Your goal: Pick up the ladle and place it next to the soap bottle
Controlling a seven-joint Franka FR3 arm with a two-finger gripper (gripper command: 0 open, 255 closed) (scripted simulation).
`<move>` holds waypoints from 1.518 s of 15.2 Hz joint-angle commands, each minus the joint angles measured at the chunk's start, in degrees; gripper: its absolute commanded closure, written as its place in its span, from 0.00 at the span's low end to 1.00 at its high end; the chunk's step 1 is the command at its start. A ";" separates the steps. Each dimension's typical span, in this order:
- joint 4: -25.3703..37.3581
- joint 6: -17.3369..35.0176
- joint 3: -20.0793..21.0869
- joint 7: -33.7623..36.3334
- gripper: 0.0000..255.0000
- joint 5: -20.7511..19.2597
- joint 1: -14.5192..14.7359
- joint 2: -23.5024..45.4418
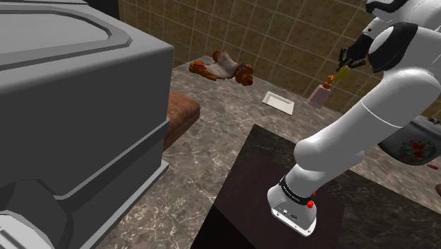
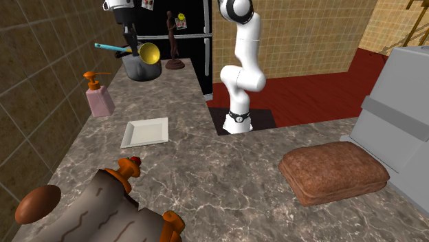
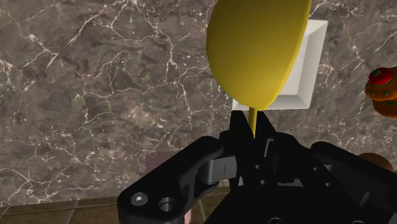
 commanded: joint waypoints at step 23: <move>-5.03 9.24 -6.94 -14.17 1.00 4.81 -5.22 8.89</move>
